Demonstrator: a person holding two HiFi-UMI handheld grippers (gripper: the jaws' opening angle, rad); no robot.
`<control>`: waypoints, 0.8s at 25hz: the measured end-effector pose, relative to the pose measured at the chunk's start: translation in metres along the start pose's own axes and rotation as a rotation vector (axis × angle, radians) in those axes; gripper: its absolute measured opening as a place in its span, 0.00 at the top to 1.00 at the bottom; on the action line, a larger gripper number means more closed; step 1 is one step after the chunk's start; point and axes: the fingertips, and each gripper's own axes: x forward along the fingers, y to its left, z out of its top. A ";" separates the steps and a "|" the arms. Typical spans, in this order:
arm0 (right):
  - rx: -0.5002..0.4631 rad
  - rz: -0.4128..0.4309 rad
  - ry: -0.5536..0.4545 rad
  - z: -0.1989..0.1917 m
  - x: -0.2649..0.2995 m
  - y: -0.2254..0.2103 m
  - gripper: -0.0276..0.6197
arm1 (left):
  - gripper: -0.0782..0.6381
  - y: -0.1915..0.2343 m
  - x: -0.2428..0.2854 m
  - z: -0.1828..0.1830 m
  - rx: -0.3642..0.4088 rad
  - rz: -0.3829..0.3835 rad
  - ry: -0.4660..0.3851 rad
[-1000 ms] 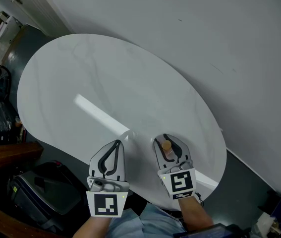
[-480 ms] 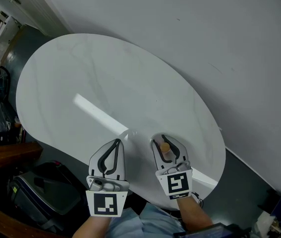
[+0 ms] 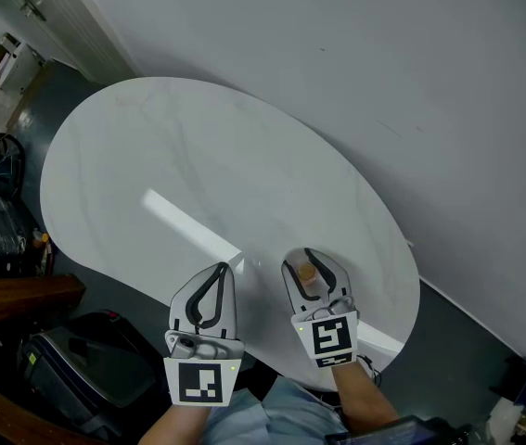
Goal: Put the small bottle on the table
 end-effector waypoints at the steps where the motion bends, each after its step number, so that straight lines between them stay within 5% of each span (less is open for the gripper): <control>1: -0.010 -0.009 -0.018 0.006 -0.002 -0.002 0.71 | 0.89 0.000 -0.001 0.003 0.000 0.001 -0.009; 7: -0.027 -0.019 -0.166 0.048 -0.019 -0.005 0.70 | 0.89 0.000 -0.009 0.024 0.033 0.005 -0.087; 12: -0.075 -0.041 -0.266 0.090 -0.039 0.004 0.91 | 0.89 -0.001 -0.024 0.046 0.028 0.005 -0.167; 20: -0.125 -0.059 -0.374 0.132 -0.065 0.027 0.95 | 0.89 0.000 -0.043 0.079 0.048 0.005 -0.291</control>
